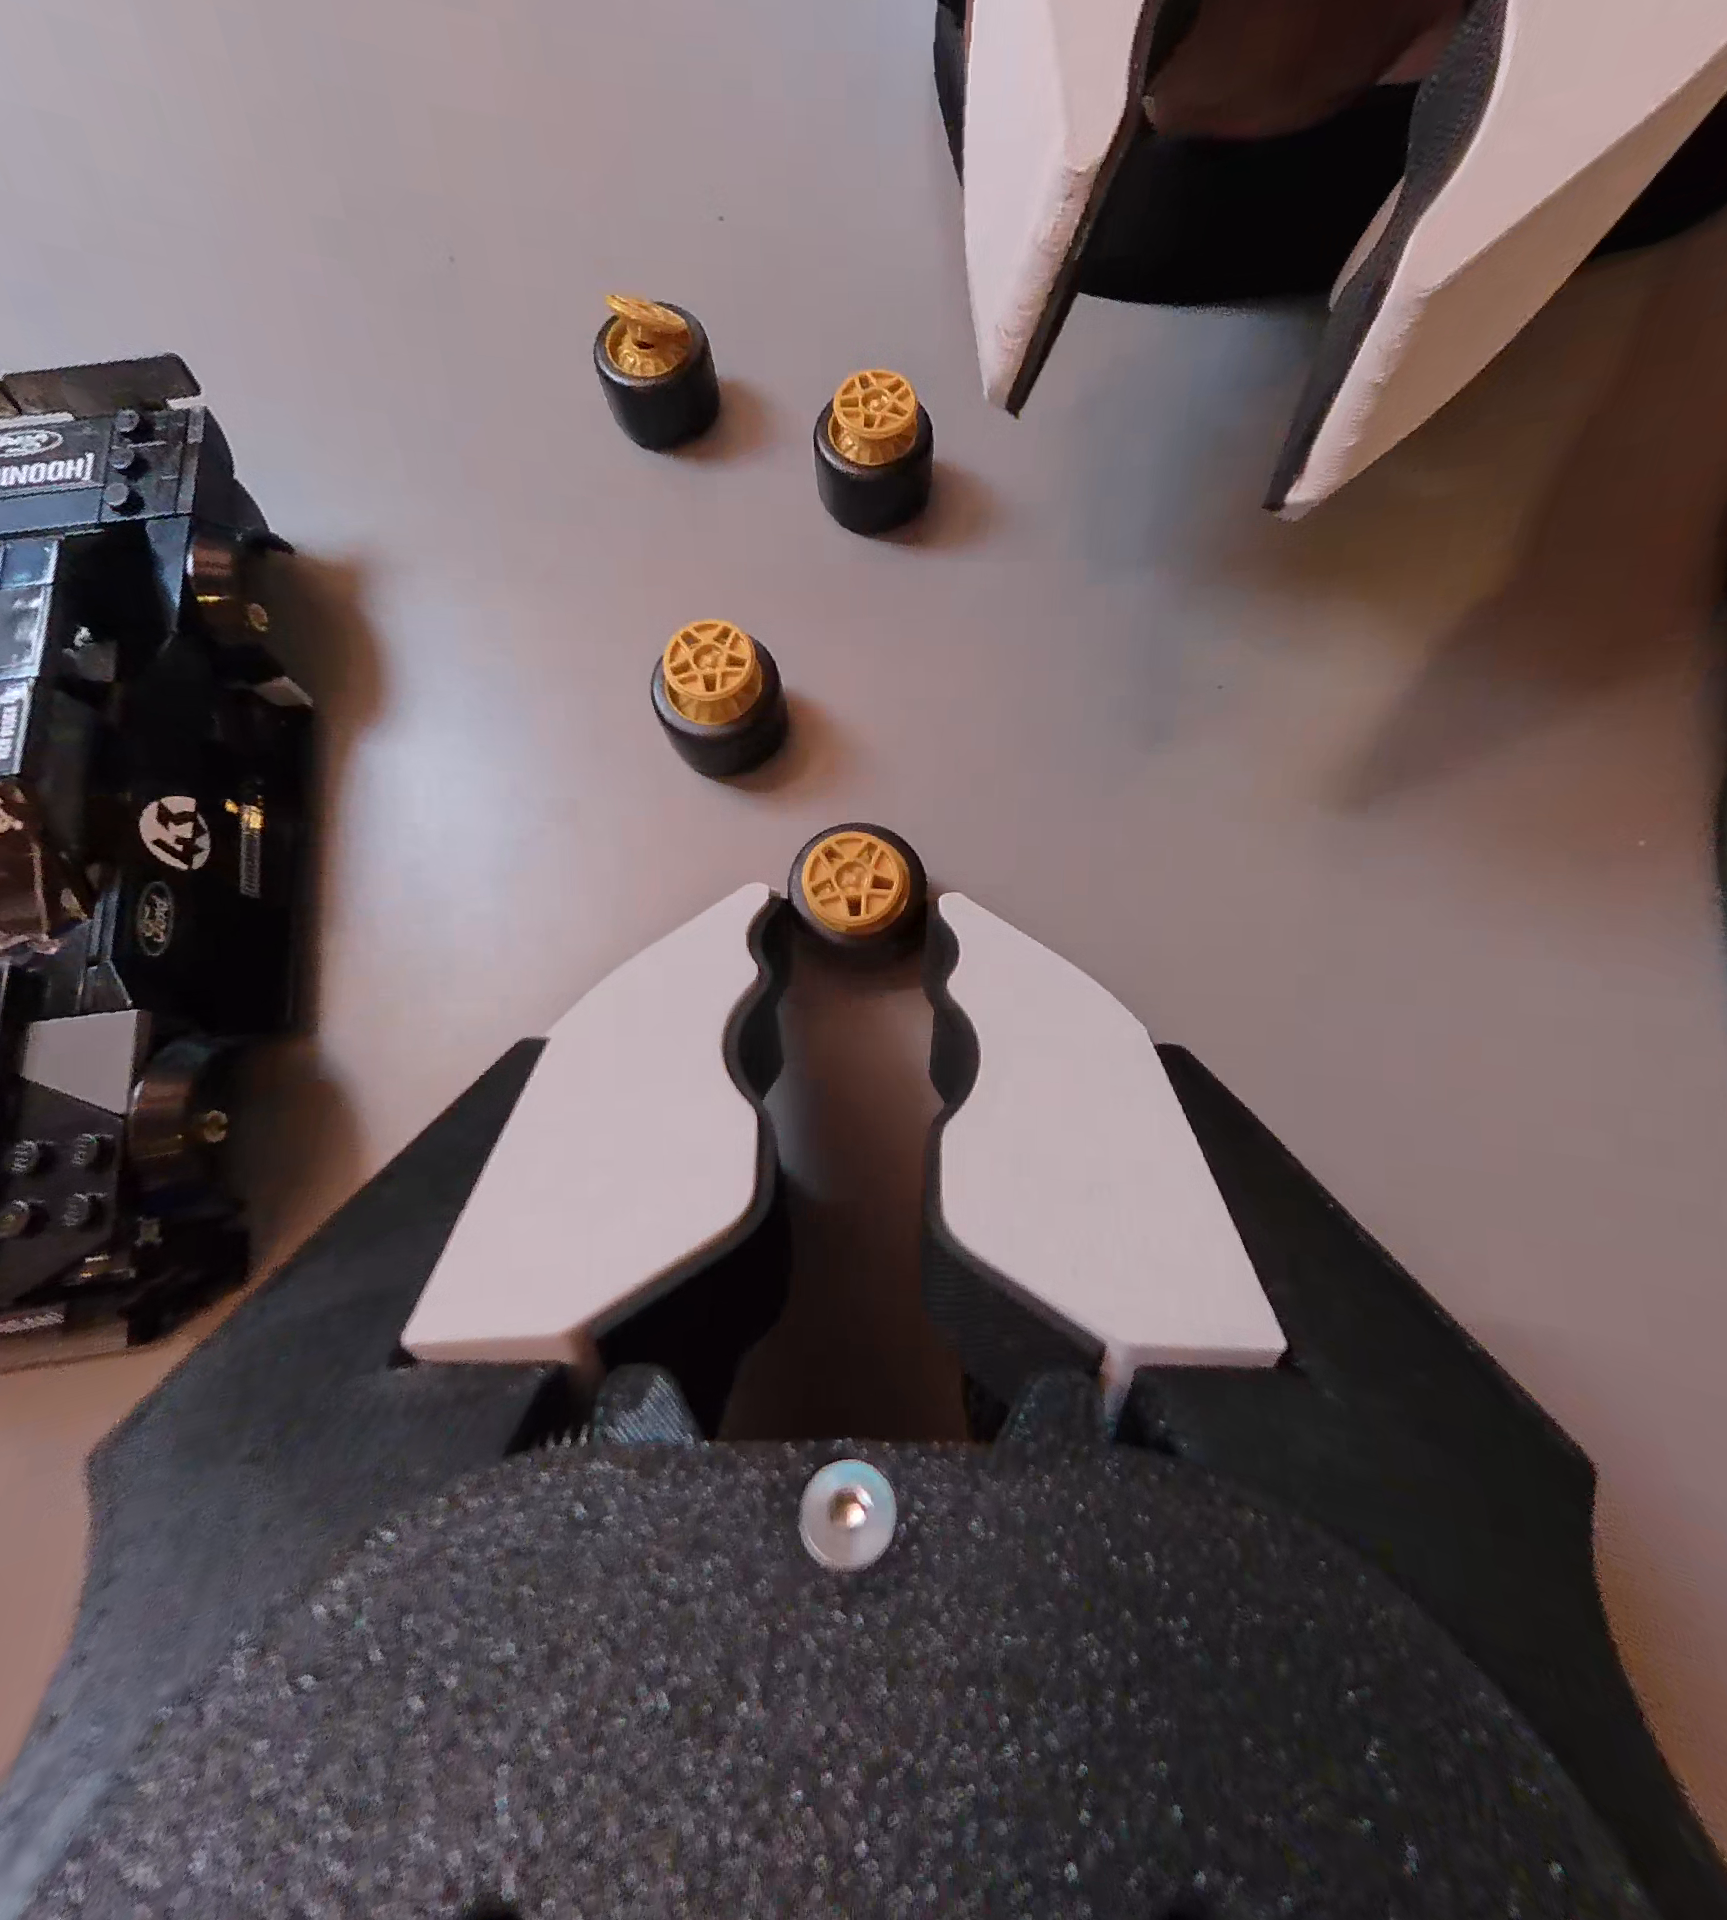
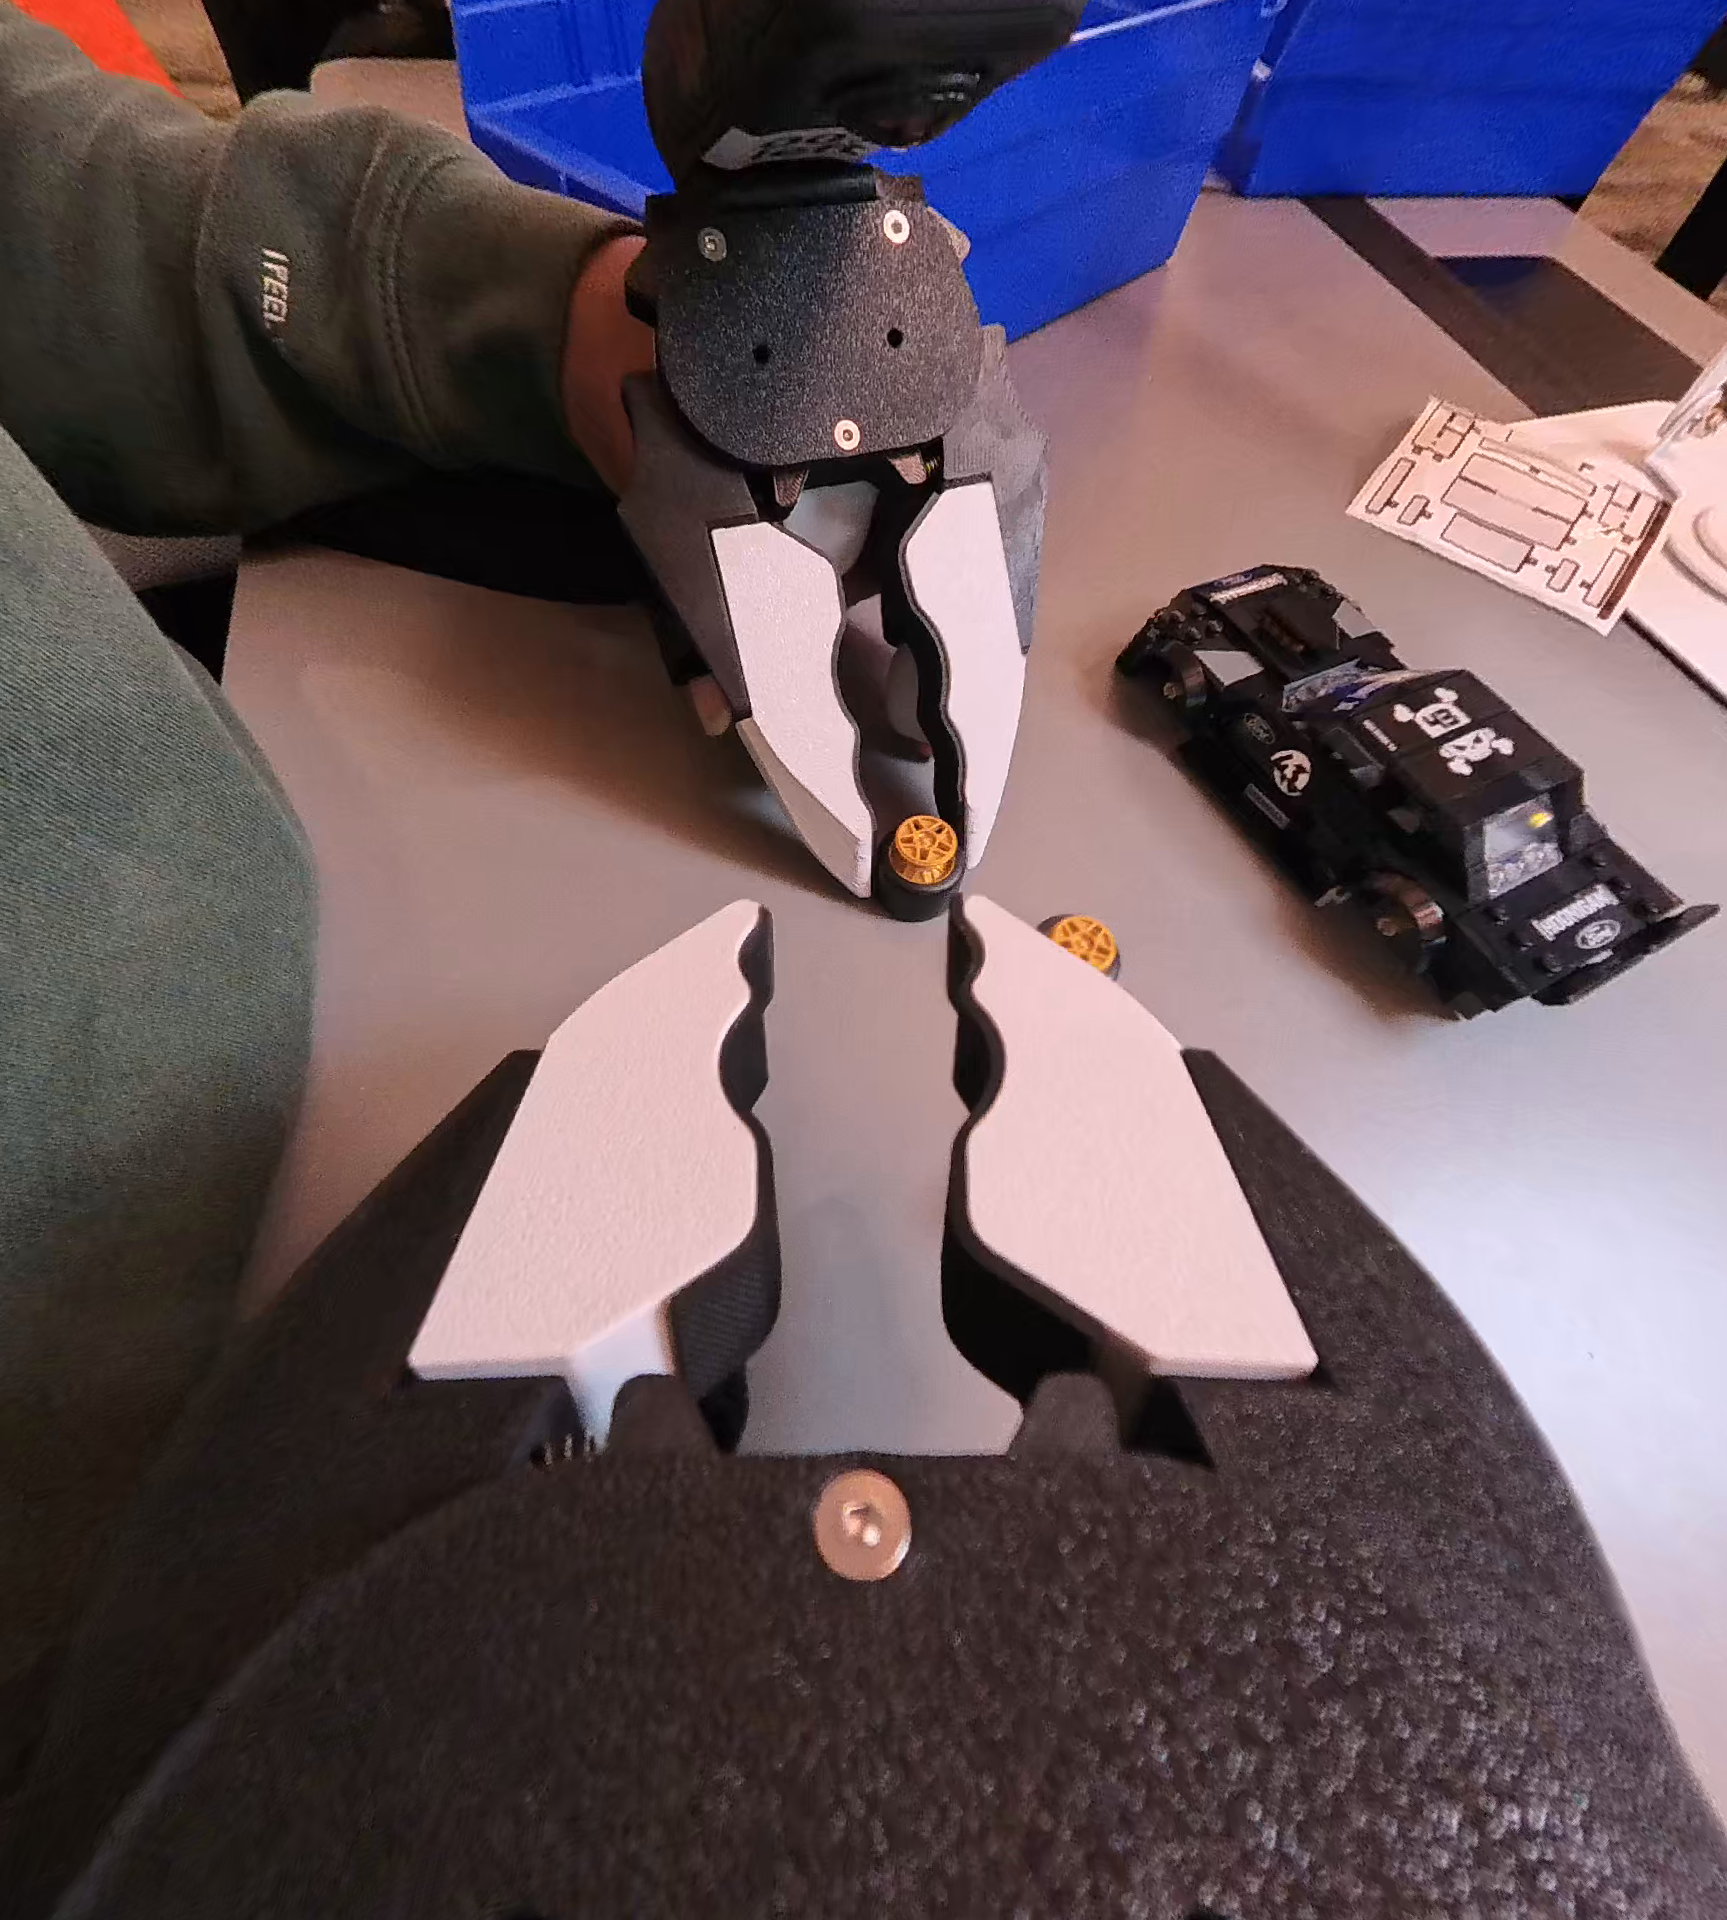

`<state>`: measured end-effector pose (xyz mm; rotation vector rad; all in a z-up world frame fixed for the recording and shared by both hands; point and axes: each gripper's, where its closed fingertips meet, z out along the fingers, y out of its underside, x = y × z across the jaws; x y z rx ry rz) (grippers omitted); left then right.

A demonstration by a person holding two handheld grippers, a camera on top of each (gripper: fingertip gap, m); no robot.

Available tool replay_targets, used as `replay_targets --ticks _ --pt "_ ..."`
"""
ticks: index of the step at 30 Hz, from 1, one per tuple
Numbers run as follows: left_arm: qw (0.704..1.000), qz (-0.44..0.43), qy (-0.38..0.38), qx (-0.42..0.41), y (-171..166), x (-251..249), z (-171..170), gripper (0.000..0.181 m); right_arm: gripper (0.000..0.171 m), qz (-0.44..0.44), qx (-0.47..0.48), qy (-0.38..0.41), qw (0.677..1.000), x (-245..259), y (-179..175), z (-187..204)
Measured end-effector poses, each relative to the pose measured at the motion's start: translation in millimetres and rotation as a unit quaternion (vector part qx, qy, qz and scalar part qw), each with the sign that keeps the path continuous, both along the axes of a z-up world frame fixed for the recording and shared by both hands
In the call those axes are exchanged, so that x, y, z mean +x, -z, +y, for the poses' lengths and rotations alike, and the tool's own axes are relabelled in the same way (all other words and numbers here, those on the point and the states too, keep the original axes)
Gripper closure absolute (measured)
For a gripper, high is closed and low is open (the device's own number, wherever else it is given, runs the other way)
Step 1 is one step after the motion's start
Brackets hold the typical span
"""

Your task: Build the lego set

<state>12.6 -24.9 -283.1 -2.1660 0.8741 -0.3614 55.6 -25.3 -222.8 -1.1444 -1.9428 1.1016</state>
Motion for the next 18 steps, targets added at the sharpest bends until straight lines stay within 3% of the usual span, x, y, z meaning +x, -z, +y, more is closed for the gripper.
replay_targets --ticks 7,13,18 --pt "0.999 -0.02 0.029 -0.001 -28.8 0.3 -2.0 0.157 0.134 0.088 0.13 -0.032 0.987 -11.2 -16.5 -3.1" --pt "0.995 0.005 0.102 -0.012 -85.2 4.7 -10.3 0.157 0.124 0.204 0.309 -0.099 0.924 -25.5 -58.9 -17.0" --pt "0.991 0.001 0.128 -0.032 -122.5 13.6 -18.9 0.157 0.121 0.249 0.368 -0.116 0.888 -35.5 -77.2 -28.0"
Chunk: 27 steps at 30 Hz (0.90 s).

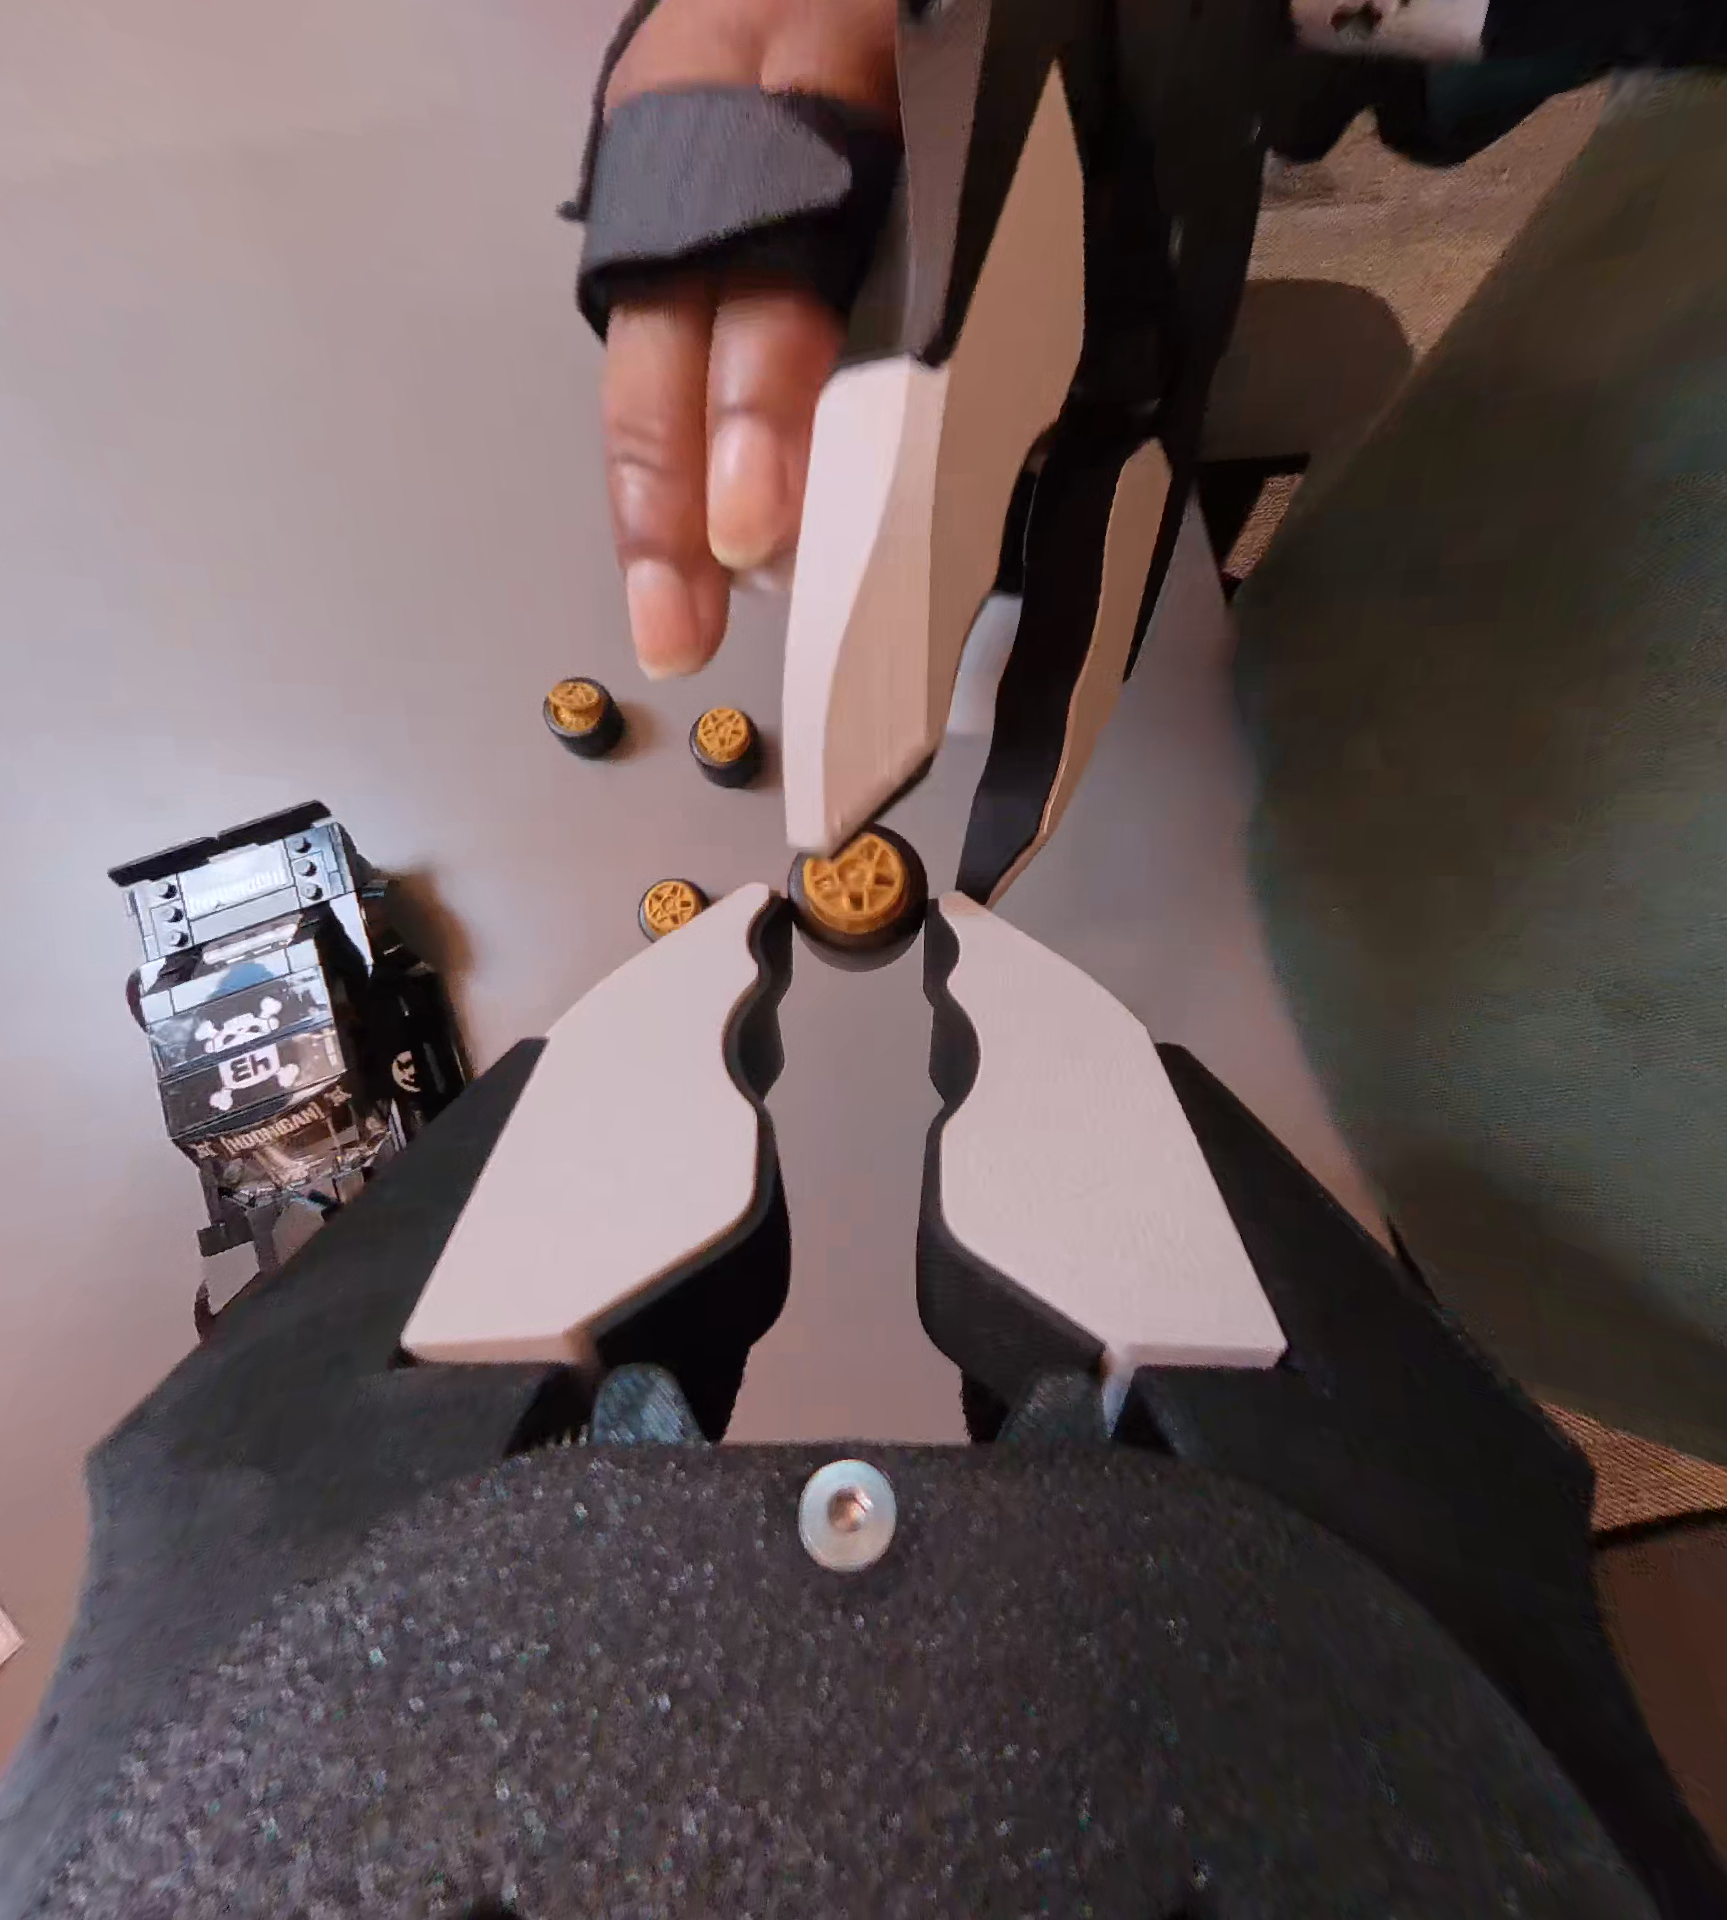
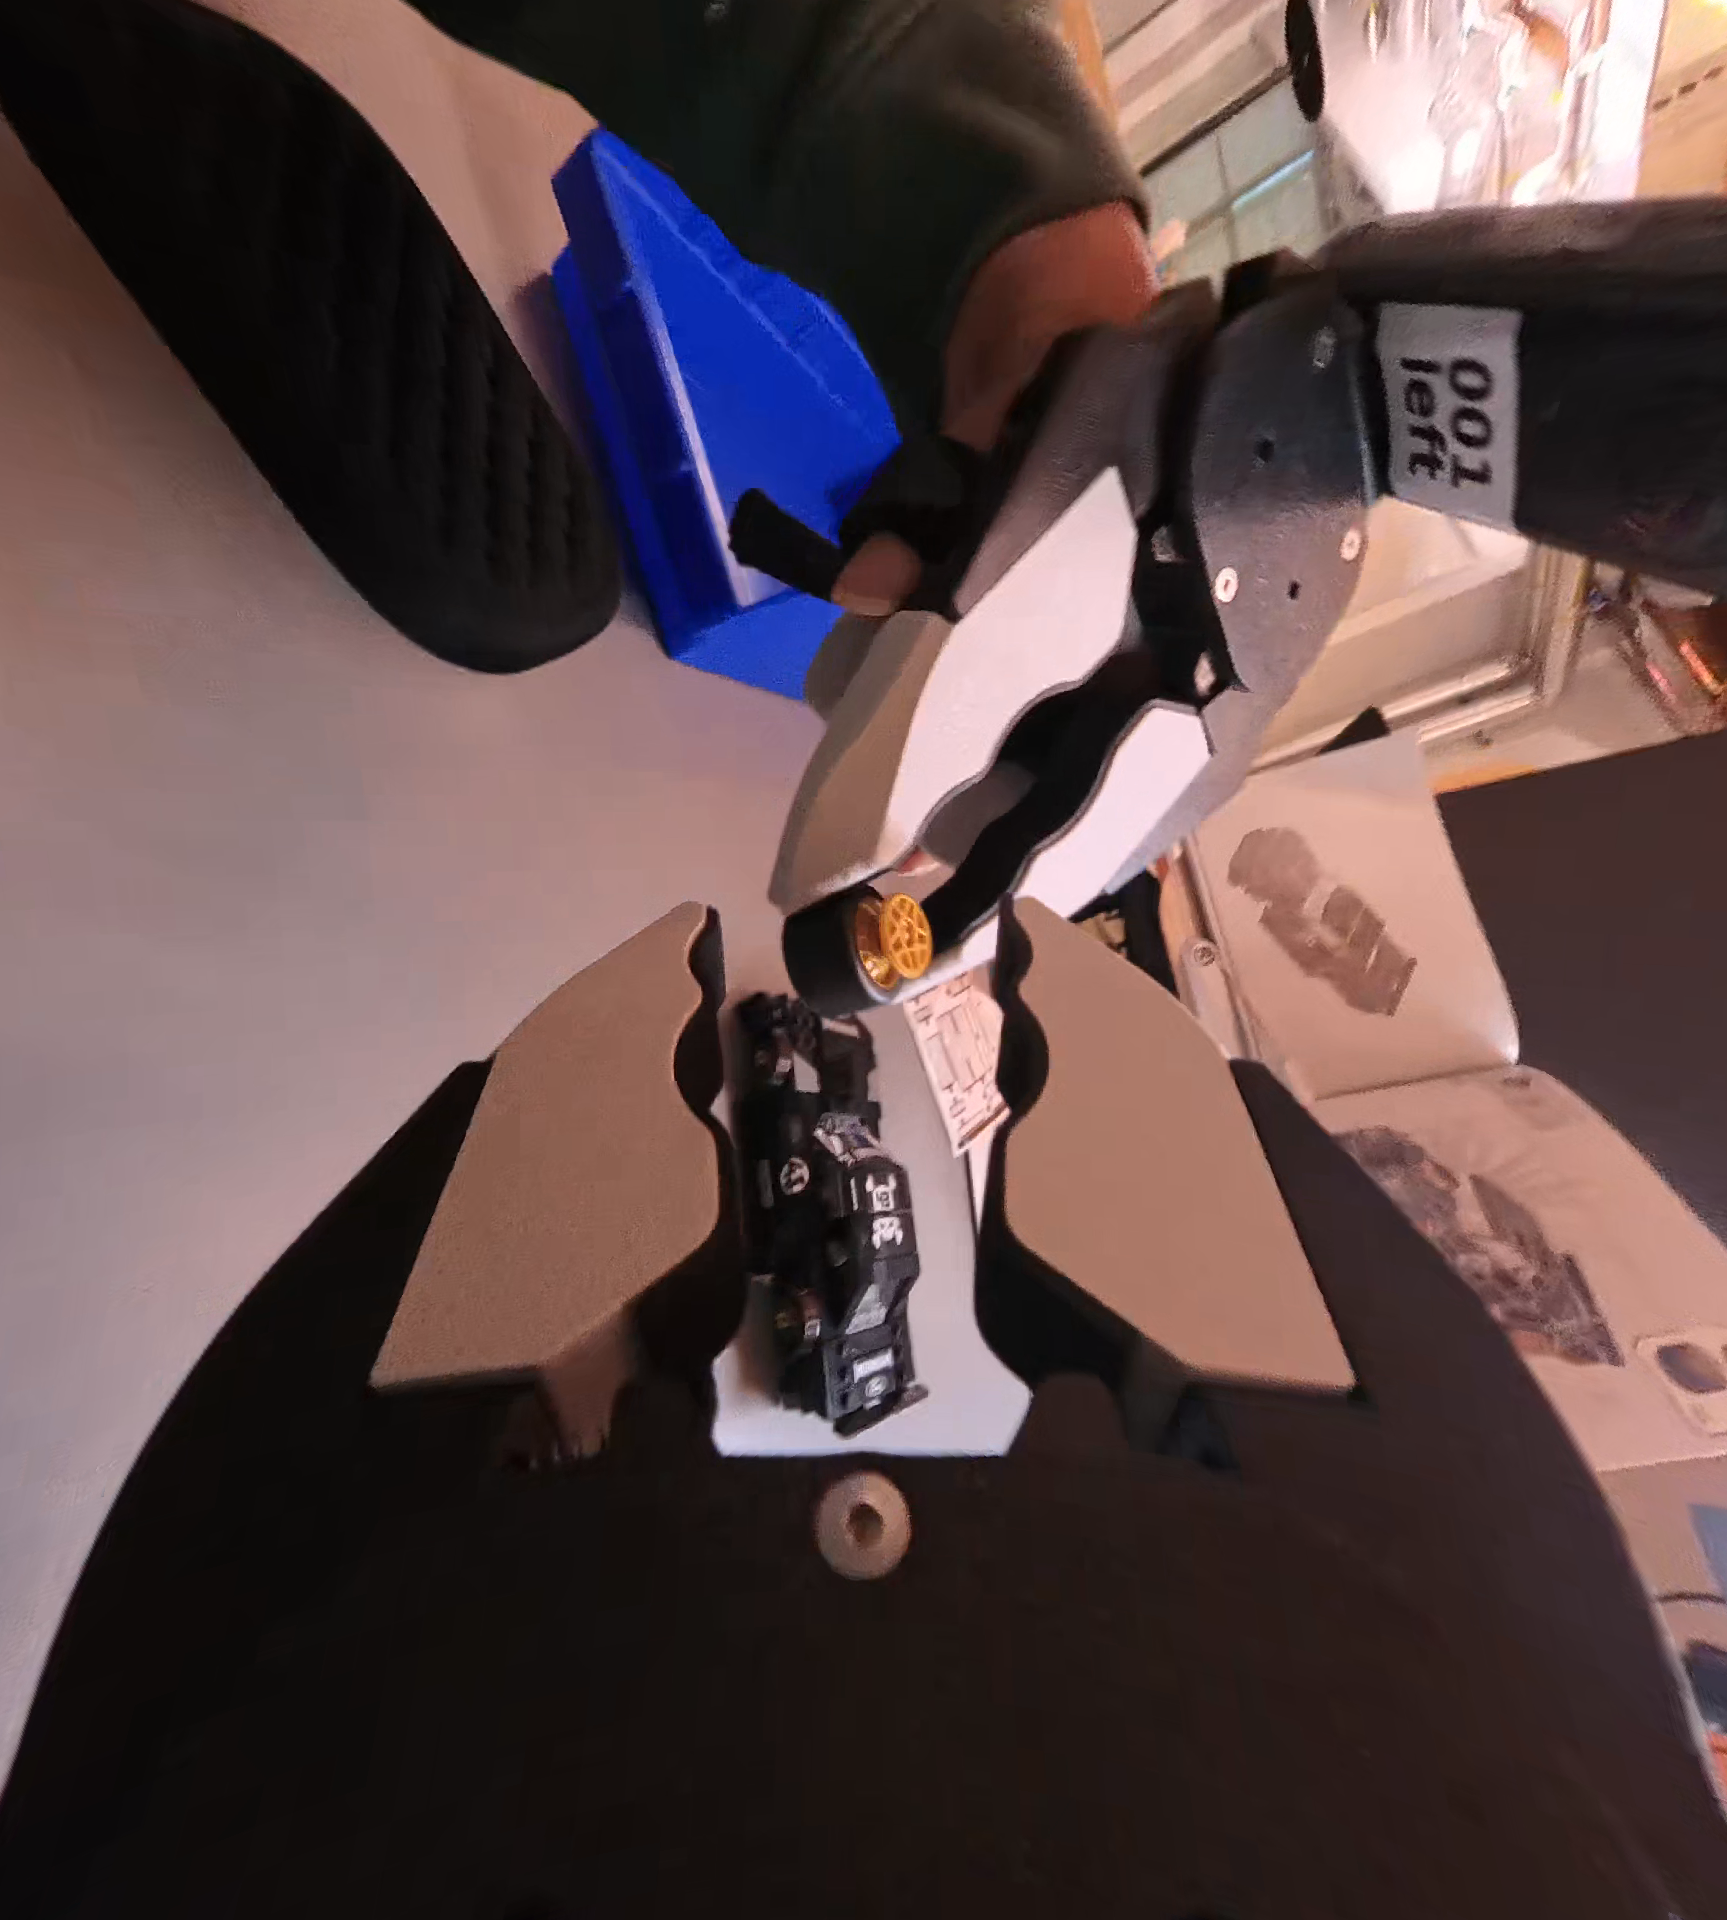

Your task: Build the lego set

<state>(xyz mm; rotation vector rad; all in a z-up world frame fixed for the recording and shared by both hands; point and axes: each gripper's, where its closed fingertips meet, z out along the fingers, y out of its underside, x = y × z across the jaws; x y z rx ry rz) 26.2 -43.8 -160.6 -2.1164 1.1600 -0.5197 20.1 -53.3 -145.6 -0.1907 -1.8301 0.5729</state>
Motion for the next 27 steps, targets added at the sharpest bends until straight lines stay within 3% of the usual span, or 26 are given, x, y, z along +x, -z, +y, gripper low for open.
replay_targets --ticks 3,10,17,22,27 --pt "1.0 -0.009 0.003 -0.011 -10.6 3.2 -4.7 0.157 0.123 0.017 0.011 0.0 1.0 -2.2 -3.3 -5.1" --pt "0.997 -0.07 0.001 -0.026 -20.6 14.0 -13.5 0.157 0.146 0.051 -0.009 0.007 0.999 0.5 -13.8 -10.6" --pt "0.988 -0.141 0.002 -0.07 -30.0 19.2 -19.1 0.157 0.147 0.055 -0.024 -0.004 0.998 4.8 -23.2 -16.4" --pt "0.959 -0.247 -0.005 -0.142 -37.4 22.2 -21.5 0.157 0.149 0.044 -0.044 -0.005 0.998 6.6 -29.2 -19.4" --pt "0.946 -0.284 -0.021 -0.158 -34.1 20.3 -20.3 0.157 0.149 0.008 -0.104 -0.011 0.995 4.2 -24.6 -18.7"
